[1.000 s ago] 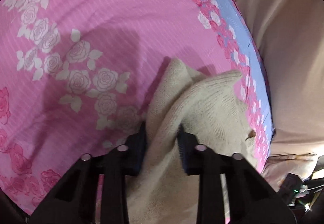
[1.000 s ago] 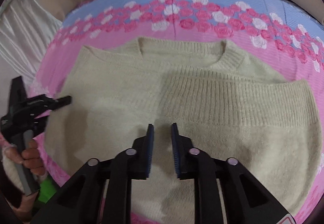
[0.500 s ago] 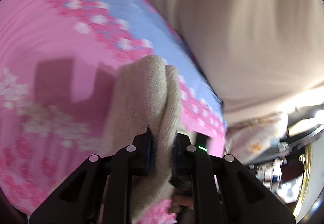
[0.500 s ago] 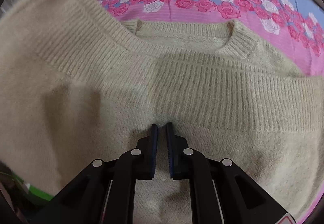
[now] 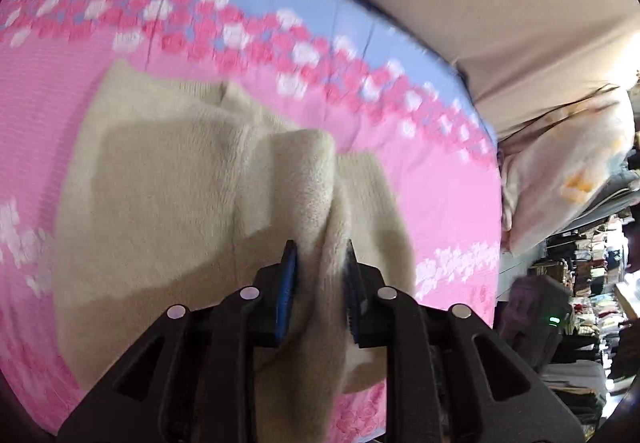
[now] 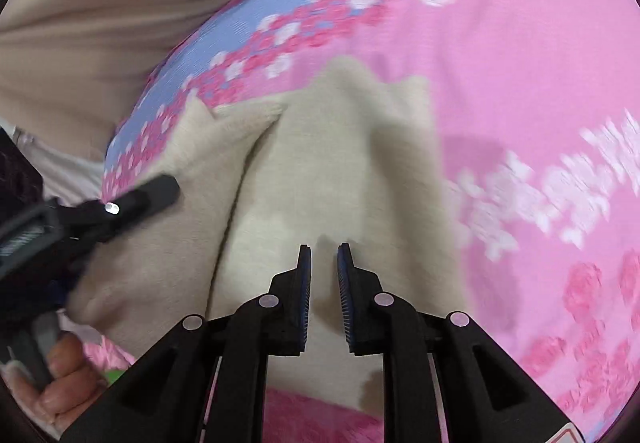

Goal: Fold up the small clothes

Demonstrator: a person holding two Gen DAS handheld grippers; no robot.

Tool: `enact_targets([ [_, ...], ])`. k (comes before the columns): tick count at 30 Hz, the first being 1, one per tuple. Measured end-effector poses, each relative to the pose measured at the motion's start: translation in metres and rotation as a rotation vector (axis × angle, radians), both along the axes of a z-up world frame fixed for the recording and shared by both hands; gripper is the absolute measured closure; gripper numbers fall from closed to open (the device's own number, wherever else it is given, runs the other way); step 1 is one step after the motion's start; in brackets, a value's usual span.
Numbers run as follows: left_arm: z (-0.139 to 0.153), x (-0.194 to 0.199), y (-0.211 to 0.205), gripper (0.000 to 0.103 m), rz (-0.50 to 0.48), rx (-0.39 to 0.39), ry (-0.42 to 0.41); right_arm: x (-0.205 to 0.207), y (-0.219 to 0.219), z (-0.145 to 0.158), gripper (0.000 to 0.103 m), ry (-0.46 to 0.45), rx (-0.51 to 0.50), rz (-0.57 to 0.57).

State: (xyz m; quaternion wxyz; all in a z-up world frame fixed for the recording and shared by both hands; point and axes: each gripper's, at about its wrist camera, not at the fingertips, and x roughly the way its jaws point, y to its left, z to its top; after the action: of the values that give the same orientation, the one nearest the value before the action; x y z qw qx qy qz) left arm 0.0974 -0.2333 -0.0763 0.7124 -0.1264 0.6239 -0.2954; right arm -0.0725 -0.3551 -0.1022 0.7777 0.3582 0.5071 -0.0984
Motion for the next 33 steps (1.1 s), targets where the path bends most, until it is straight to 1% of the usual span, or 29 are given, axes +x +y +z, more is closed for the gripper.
enact_targets([
  [1,0.003,-0.004,0.005,0.076,0.013,-0.049,0.013,-0.010,0.000,0.003,0.087,-0.013,0.002,-0.012],
  [2,0.013,-0.008,0.017,0.070,0.016,-0.129,0.004,-0.019,-0.003,0.006,0.085,-0.025,0.006,-0.017],
  [4,0.030,-0.008,0.032,0.047,0.013,-0.174,-0.033,-0.025,-0.001,0.012,0.067,-0.059,0.035,-0.023],
  [5,0.042,-0.008,0.049,0.023,0.032,-0.165,-0.071,-0.025,-0.003,0.016,0.064,-0.076,0.061,-0.017],
  [6,0.051,-0.008,0.066,0.016,0.065,-0.156,-0.112,-0.018,0.003,0.018,0.061,-0.092,0.091,-0.007],
  [7,0.056,-0.007,0.077,0.016,0.090,-0.152,-0.145,-0.013,0.008,0.019,0.057,-0.106,0.122,0.006],
  [8,0.062,-0.006,0.095,0.016,0.109,-0.130,-0.186,-0.005,0.013,0.021,0.055,-0.120,0.156,0.017],
  [10,0.066,-0.004,0.122,0.016,0.146,-0.090,-0.222,0.014,0.026,0.022,0.045,-0.127,0.179,0.031],
  [12,0.065,-0.003,0.144,0.016,0.185,-0.082,-0.226,0.028,0.035,0.022,0.042,-0.106,0.164,0.049],
  [13,0.062,-0.004,0.157,0.016,0.211,-0.071,-0.221,0.037,0.039,0.018,0.038,-0.076,0.141,0.061],
  [14,0.060,-0.005,0.164,0.016,0.226,-0.064,-0.218,0.041,0.044,0.016,0.037,-0.052,0.127,0.068],
  [17,0.048,-0.010,0.184,0.016,0.263,-0.051,-0.186,0.056,0.057,0.004,0.037,0.004,0.114,0.085],
  [18,0.047,-0.010,0.185,0.016,0.266,-0.049,-0.180,0.062,0.062,0.002,0.046,0.010,0.107,0.100],
  [19,0.044,-0.012,0.188,0.016,0.266,-0.045,-0.175,0.068,0.066,0.000,0.062,0.020,0.088,0.114],
  [20,0.043,-0.014,0.191,0.016,0.264,-0.038,-0.174,0.075,0.071,0.000,0.074,0.029,0.058,0.132],
  [21,0.042,-0.014,0.194,0.016,0.261,-0.031,-0.177,0.079,0.073,0.004,0.089,0.018,0.053,0.143],
  [23,0.046,-0.016,0.196,0.016,0.256,-0.026,-0.196,0.081,0.075,0.028,0.090,-0.065,0.046,0.152],
  [25,0.055,-0.017,0.200,0.016,0.252,-0.030,-0.217,0.073,0.071,0.063,0.090,-0.167,0.051,0.151],
  [26,0.056,-0.017,0.199,0.016,0.248,-0.032,-0.223,0.070,0.068,0.076,0.090,-0.204,0.053,0.149],
  [28,0.059,-0.017,0.195,0.016,0.238,-0.038,-0.230,0.052,0.057,0.102,0.091,-0.260,0.028,0.133],
  [29,0.060,-0.018,0.193,0.016,0.230,-0.038,-0.231,0.043,0.050,0.109,0.091,-0.272,0.017,0.117],
  [31,0.059,-0.019,0.186,0.016,0.212,-0.041,-0.224,0.027,0.032,0.107,0.091,-0.264,-0.005,0.084],
  [33,0.055,-0.022,0.176,0.016,0.181,-0.044,-0.202,0.008,0.006,0.082,0.090,-0.199,-0.010,0.033],
])
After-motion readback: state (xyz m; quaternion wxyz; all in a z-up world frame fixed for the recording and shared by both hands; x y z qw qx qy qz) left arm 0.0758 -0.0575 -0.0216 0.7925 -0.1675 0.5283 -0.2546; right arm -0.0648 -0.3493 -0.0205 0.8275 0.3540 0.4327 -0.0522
